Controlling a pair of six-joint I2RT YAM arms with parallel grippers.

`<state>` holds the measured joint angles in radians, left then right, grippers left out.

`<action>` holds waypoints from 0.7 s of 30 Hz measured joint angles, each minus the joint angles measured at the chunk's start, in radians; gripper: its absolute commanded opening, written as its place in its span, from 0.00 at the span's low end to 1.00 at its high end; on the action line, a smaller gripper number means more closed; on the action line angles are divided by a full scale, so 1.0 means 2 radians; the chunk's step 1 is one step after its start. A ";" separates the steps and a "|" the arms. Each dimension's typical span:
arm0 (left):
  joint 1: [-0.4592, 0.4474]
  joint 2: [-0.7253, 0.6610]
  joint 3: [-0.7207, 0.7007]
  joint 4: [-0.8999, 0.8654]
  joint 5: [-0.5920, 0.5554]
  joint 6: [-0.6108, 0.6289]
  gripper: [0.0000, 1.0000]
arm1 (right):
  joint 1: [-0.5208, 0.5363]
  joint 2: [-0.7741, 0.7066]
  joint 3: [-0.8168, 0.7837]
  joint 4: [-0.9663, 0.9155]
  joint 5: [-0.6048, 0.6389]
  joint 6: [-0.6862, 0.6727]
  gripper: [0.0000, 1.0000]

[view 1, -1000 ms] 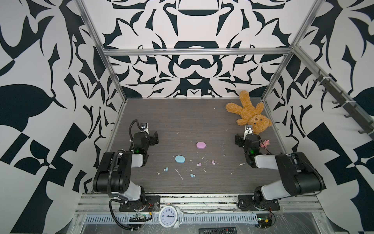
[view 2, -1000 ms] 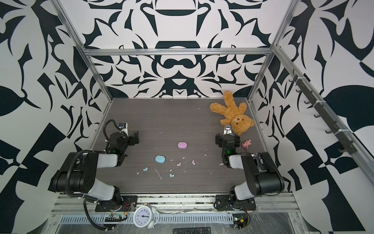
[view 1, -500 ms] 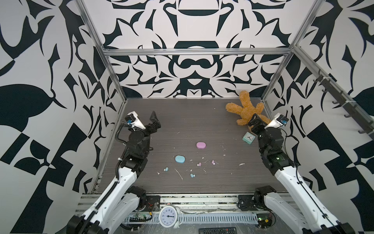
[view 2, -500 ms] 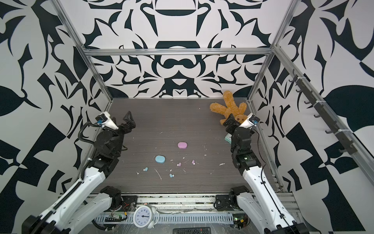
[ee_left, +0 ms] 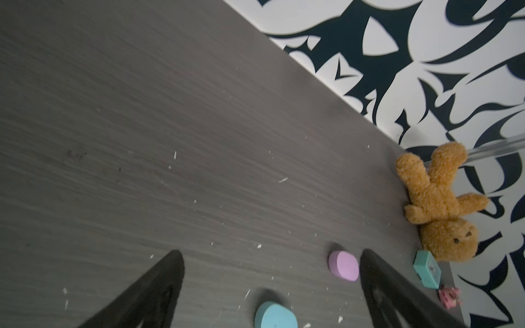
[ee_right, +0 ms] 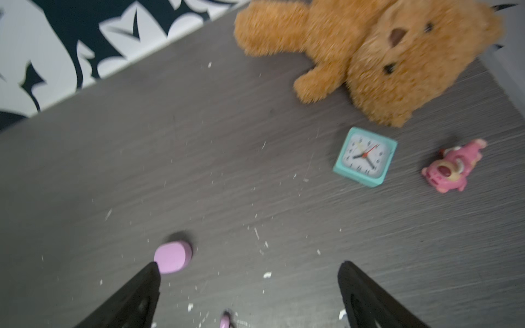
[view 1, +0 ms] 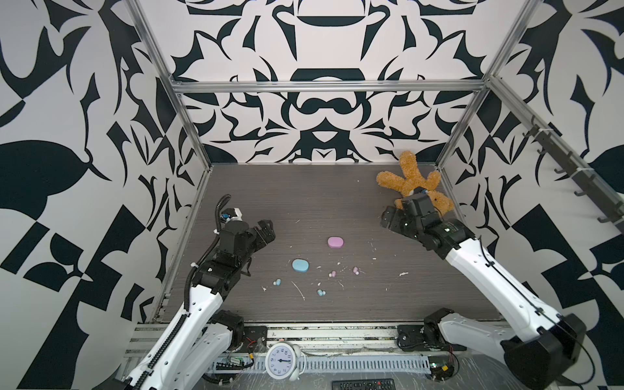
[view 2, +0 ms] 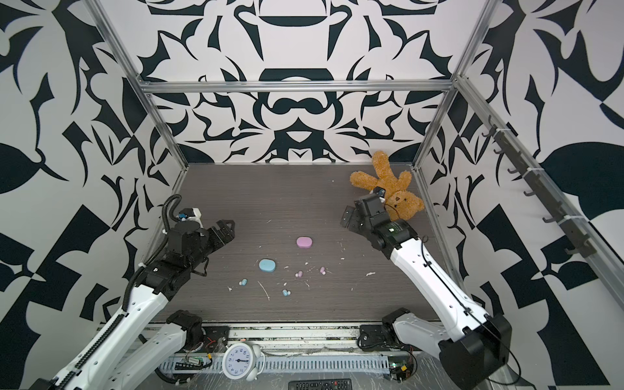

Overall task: Insert wireless bluetooth earbuds into charging case
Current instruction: Pick up the charging case from the center of the table.

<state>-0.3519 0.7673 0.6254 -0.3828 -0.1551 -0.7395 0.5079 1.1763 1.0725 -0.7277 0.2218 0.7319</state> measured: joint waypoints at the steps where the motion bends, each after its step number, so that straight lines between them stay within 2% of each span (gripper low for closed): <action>1: 0.000 0.001 -0.002 -0.008 0.005 0.002 0.99 | 0.016 0.012 0.004 -0.011 -0.002 0.003 0.99; 5: -0.001 0.005 -0.008 -0.032 0.016 0.005 0.99 | 0.076 0.085 0.031 -0.048 -0.010 0.015 0.99; 9: -0.005 0.027 -0.009 -0.034 0.023 0.008 0.99 | 0.111 0.176 0.099 -0.080 -0.013 0.017 0.99; 21: -0.038 0.048 -0.013 -0.034 0.019 0.020 0.99 | 0.134 0.342 0.246 -0.121 -0.047 0.017 0.99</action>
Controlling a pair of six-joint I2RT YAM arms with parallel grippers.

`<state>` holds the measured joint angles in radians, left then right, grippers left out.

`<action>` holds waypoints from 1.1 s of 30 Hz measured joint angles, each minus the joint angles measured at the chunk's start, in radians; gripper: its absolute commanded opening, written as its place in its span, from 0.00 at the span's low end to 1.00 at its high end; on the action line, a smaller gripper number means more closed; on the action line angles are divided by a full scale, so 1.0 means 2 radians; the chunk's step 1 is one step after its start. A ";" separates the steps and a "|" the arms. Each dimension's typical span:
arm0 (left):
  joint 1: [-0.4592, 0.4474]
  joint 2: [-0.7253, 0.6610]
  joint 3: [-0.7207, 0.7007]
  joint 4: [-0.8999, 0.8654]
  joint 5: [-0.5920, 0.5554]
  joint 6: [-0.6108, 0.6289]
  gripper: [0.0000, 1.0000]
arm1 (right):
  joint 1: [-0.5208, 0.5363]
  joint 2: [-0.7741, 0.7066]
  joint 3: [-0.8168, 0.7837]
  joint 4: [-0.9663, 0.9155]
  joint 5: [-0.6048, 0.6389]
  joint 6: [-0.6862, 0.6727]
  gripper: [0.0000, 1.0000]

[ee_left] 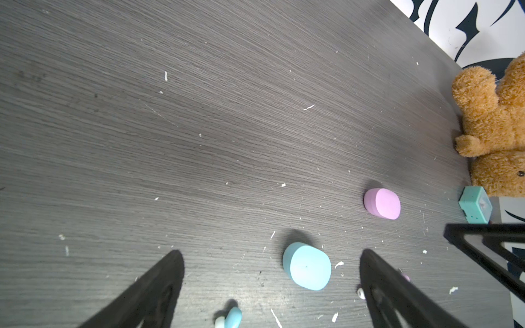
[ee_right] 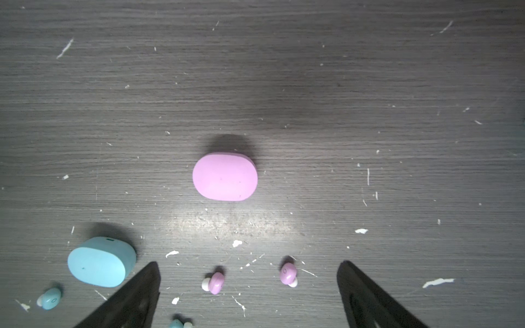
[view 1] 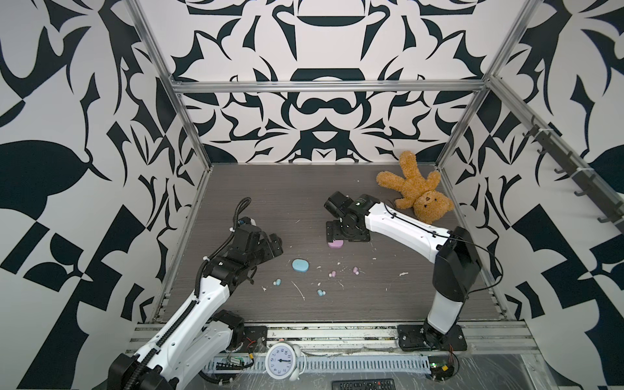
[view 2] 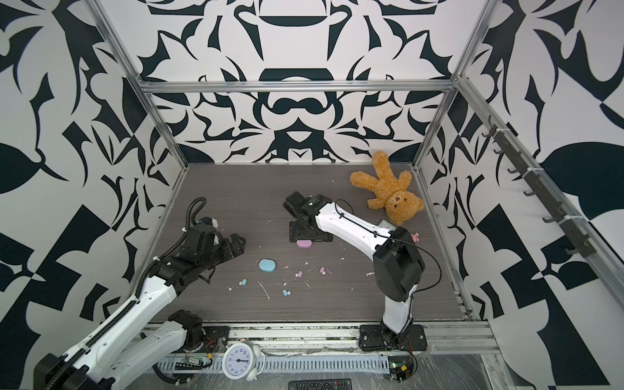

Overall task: Insert wireless bluetooth earbuds into charging case
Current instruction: Pick up the charging case from the center of the table.

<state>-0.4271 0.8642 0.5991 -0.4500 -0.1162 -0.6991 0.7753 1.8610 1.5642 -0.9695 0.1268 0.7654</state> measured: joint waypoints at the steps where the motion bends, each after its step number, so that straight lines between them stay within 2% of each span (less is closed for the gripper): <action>1: -0.001 0.000 -0.001 0.000 -0.001 0.000 0.99 | 0.000 0.009 0.007 -0.003 -0.002 0.001 0.99; 11: -0.007 0.002 -0.004 0.000 -0.001 0.004 0.99 | 0.002 0.086 0.056 -0.023 -0.021 0.021 0.98; 14: -0.009 0.006 -0.004 -0.001 -0.001 0.006 0.99 | 0.002 0.099 0.064 -0.025 -0.023 0.021 0.95; 17: -0.011 0.007 -0.004 0.000 -0.001 0.006 0.99 | 0.002 0.109 0.073 -0.025 -0.027 0.021 0.86; 20: -0.013 0.008 -0.004 0.000 -0.001 0.008 0.99 | 0.002 0.117 0.078 -0.023 -0.030 0.020 0.83; 22: -0.014 0.010 -0.004 0.000 -0.001 0.008 0.99 | 0.001 0.118 0.078 -0.022 -0.031 0.020 0.78; 29: -0.014 0.023 -0.004 0.000 -0.001 0.009 0.99 | -0.008 0.121 0.078 -0.010 -0.041 0.021 0.82; 31: -0.015 0.025 -0.004 -0.001 -0.001 0.009 0.99 | -0.011 0.122 0.078 -0.007 -0.044 0.021 0.87; 33: -0.016 0.028 -0.004 0.000 -0.001 0.010 0.99 | -0.014 0.123 0.077 -0.003 -0.046 0.021 0.87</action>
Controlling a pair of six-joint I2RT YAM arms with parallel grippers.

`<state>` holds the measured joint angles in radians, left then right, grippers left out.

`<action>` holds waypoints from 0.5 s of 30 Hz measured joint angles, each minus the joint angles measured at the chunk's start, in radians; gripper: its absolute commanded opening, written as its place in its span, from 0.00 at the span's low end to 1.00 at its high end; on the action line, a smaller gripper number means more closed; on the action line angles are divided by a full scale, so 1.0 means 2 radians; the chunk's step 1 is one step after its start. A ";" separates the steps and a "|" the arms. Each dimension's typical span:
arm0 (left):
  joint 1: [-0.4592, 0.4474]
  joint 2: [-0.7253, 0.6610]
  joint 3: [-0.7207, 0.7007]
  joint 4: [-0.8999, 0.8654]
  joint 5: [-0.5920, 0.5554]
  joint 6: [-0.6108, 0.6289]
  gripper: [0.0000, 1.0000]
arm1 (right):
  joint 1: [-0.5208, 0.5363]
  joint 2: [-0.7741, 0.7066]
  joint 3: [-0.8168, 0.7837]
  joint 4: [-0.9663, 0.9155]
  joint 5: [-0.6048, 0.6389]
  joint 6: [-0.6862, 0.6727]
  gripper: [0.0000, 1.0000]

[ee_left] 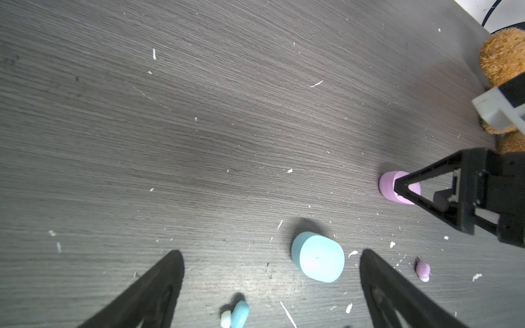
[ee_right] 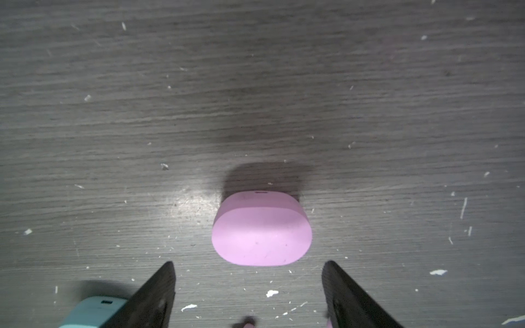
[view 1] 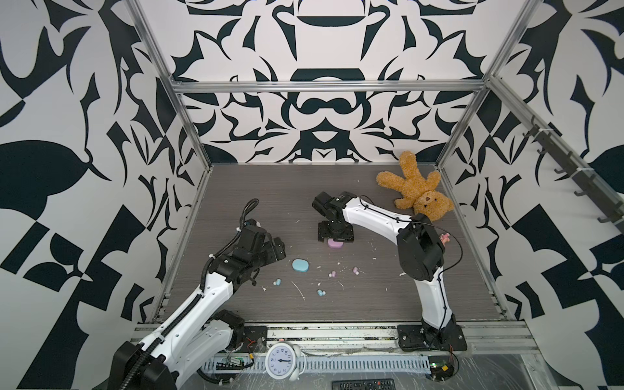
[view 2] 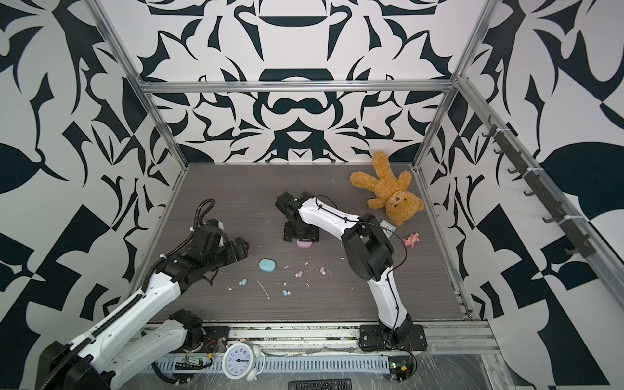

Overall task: Insert wireless bluetooth earbuds into charging case
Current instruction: Pick up the charging case from the center of the table.

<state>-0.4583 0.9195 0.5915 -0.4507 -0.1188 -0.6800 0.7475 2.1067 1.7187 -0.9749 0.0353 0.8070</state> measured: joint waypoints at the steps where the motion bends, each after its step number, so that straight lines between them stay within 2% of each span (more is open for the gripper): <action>1: 0.000 0.001 0.000 0.000 0.000 0.000 0.99 | -0.002 0.000 -0.002 0.003 -0.002 -0.001 0.87; 5: 0.000 0.005 0.000 0.000 0.000 0.000 0.99 | -0.008 0.000 -0.010 0.013 -0.007 -0.001 0.87; 10: -0.001 0.013 0.000 0.000 0.000 0.000 0.99 | -0.012 0.000 -0.012 0.018 -0.009 -0.003 0.81; 15: -0.001 0.019 0.000 0.000 0.000 0.000 0.99 | -0.013 0.002 -0.015 0.022 -0.010 -0.005 0.81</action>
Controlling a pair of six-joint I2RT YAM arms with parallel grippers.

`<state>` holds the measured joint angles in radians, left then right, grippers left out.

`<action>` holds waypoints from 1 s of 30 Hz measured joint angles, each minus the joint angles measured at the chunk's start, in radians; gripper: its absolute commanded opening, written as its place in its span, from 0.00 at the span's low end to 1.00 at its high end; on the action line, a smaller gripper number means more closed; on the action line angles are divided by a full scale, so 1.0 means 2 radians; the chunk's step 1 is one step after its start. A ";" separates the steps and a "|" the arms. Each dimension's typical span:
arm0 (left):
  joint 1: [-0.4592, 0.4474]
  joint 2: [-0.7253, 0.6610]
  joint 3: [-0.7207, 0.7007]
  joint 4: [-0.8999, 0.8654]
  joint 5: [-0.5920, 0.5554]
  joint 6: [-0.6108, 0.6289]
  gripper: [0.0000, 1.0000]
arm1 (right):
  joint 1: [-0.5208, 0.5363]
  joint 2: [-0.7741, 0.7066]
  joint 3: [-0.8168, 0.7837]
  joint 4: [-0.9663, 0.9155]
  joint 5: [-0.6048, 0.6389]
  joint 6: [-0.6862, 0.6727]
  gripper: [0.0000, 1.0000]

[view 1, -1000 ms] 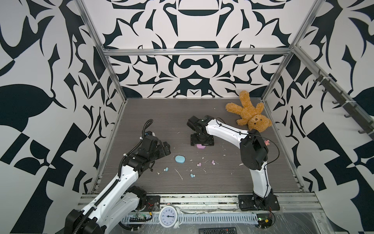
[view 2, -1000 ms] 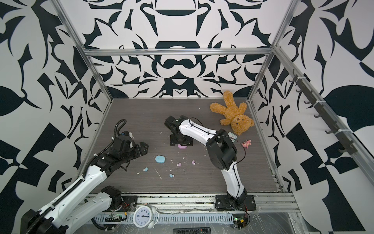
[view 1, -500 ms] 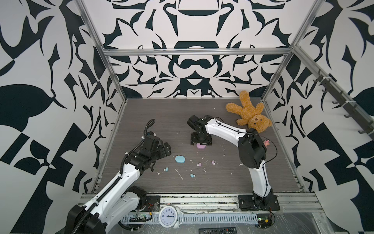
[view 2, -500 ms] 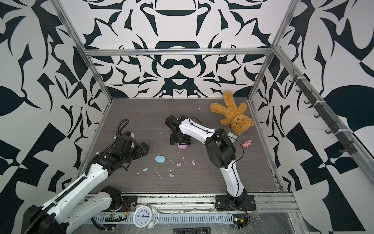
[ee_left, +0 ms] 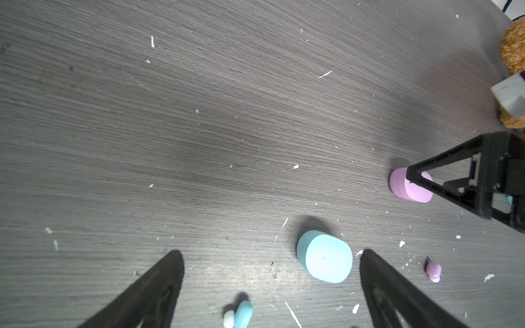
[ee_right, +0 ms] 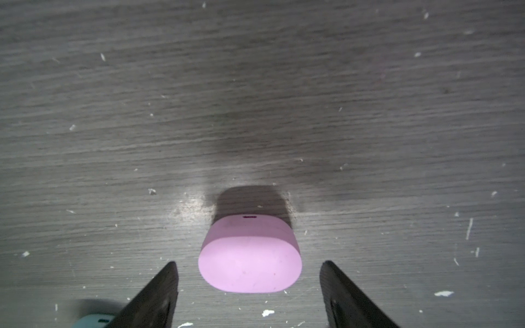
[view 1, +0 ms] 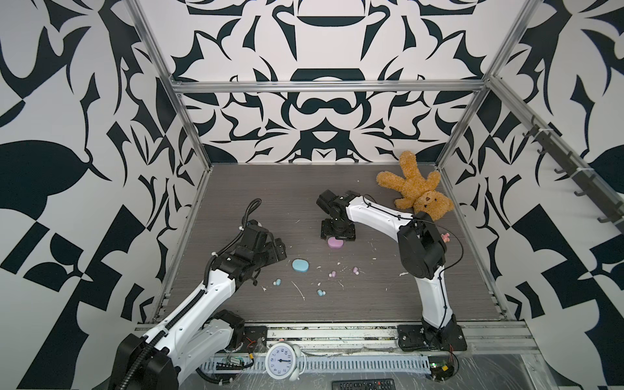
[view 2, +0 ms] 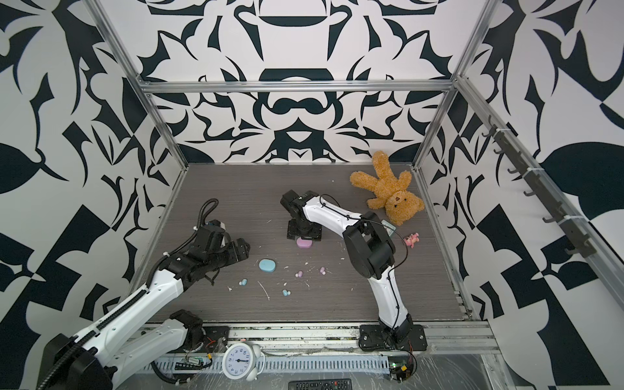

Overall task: Insert wireless bluetooth earbuds into charging case
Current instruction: Pick up the charging case from the center of the table.

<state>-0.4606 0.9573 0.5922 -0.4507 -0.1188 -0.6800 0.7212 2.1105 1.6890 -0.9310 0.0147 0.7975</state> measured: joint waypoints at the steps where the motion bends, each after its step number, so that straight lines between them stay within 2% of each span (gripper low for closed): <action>1: 0.000 0.001 0.000 0.000 0.000 0.000 0.99 | 0.000 0.001 0.000 0.001 0.000 -0.001 0.81; 23: -0.003 0.007 0.005 0.000 0.000 0.000 0.99 | 0.000 0.018 -0.015 0.015 -0.002 -0.007 0.71; 30: -0.004 0.007 0.005 0.000 0.000 0.000 0.99 | 0.000 0.018 -0.018 0.020 -0.002 -0.007 0.71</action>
<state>-0.4690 0.9722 0.6022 -0.4503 -0.1192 -0.6796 0.7212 2.1456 1.6535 -0.8909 0.0113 0.7830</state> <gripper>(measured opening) 0.992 0.712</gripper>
